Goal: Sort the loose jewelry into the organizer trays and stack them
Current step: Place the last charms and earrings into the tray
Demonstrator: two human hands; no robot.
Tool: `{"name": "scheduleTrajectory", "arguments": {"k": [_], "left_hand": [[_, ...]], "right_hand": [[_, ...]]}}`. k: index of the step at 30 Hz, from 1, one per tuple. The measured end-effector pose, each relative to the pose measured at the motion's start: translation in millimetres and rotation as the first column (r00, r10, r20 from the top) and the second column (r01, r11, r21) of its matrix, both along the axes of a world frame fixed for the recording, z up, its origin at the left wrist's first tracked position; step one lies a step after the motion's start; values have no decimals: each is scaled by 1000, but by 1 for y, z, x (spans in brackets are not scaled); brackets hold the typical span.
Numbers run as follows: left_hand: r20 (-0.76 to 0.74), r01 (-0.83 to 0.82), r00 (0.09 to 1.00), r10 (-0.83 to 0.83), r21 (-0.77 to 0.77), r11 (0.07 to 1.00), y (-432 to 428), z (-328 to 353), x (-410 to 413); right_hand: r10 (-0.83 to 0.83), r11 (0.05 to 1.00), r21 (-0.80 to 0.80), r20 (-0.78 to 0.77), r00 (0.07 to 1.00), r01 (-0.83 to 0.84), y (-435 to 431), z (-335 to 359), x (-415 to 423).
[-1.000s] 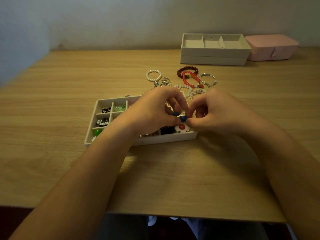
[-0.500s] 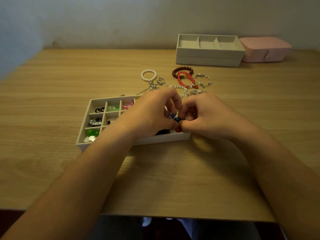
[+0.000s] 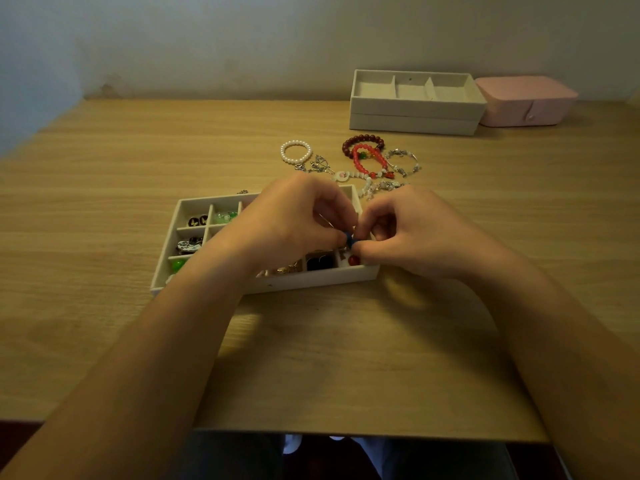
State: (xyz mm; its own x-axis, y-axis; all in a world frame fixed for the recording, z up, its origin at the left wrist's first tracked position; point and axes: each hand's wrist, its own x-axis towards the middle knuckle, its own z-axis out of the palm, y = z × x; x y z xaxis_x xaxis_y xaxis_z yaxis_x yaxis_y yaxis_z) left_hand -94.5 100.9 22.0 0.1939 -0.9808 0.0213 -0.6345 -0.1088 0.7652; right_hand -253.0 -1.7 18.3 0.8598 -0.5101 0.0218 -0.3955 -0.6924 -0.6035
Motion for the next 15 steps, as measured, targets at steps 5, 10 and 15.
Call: {"name": "scheduleTrajectory", "arguments": {"k": [5,10,15], "left_hand": [[4,15,1000,-15,-8,1000,0,2,-1],[35,6,999,-6,-1,1000,1,3,0],[62,-5,998,4,27,1000,2,3,0]], "right_hand": [[10,1000,23,-6,1000,-10,-1,3,-1],[25,1000,-17,-40,999,-25,-1,1,-1],[28,993,-112,-95,995,-39,0,1,0]]}}
